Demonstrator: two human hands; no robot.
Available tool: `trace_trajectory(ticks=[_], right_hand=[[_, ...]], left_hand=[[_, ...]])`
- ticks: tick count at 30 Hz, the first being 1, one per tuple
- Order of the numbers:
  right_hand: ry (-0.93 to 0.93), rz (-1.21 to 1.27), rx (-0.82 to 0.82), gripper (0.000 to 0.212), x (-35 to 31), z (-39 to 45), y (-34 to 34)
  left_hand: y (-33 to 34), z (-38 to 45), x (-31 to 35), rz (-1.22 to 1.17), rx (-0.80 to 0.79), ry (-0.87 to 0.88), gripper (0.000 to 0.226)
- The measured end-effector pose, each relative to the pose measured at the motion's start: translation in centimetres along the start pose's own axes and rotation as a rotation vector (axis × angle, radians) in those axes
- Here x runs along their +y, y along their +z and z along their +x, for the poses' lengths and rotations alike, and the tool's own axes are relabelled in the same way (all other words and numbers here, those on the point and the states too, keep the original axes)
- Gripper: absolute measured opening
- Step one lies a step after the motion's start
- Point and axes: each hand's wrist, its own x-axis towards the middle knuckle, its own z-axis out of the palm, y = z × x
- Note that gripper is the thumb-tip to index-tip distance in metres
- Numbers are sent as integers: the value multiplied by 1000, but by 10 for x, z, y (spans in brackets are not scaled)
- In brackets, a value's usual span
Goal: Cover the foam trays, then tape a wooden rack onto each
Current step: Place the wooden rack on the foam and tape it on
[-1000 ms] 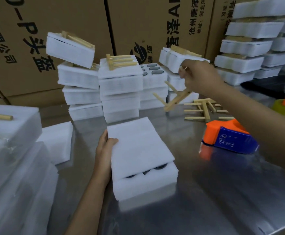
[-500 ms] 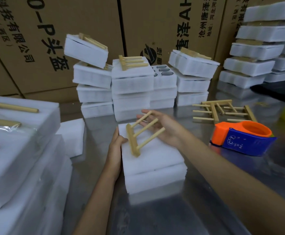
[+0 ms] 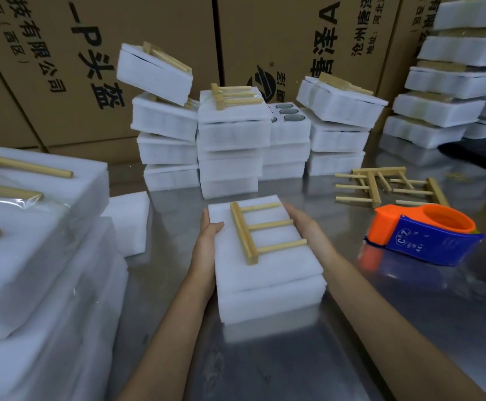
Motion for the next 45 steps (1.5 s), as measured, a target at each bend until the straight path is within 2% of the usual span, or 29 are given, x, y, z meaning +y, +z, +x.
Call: trace_trajectory(ticks=[4,9,11,12,14,16,17,18,20,22,24,26,28,30,31,36,38,45], right_hand=[[-23,-9,39,28,4,-11,-9],[-13,-214,198,30,-2,-34,-18],[-34,-495,288,36,-9,-46,-25],[-114,-670,330,39,-13,-52,-30],[-486,-978,440,35,-24,-61,-46],[-832,-1329,653,22,-43,-65,-67],[-872,-1500,796,18,-53,-64,-83],[-833,-1642,949,21,-61,-63,-100],[-589,-1752,1124,44,-71,-62,-126],[-440,-1786,1117,67,-72,-64,-143],[-380,-1858,1052,62,-75,-66,-147],[-495,-1820,1070,47,-85,-66,-145],[-731,-1629,1114,54,-96,-67,-131],[-897,-1542,1097,54,-101,-70,-106],[-969,-1528,1066,53,-103,-72,-91],[-1167,-1438,836,49,-105,-77,-35],[-1224,-1422,801,49,-105,-79,-25],[-1233,-1452,758,49,-109,-81,-16]], left_hand=[[3,-10,-3,-28,-30,-33,50],[17,-27,-11,-61,-44,-61,52],[22,-35,-14,-57,-60,-63,51],[24,-38,-14,-56,-68,-60,50],[26,-43,-13,-55,-83,-52,47],[25,-45,-9,-34,-108,-53,45],[24,-46,-8,-18,-119,-58,44],[23,-47,-7,-1,-124,-64,44],[24,-47,-6,8,-127,-71,44],[26,-47,-2,5,-117,-74,42],[27,-44,2,4,-44,-69,34],[27,-41,12,101,118,-12,34],[33,-46,29,275,232,138,33],[51,-55,46,341,106,250,25],[64,-60,54,351,12,251,24],[121,-73,76,334,-375,-34,31],[124,-75,82,321,-405,-30,30],[106,-80,89,338,-324,107,21]])
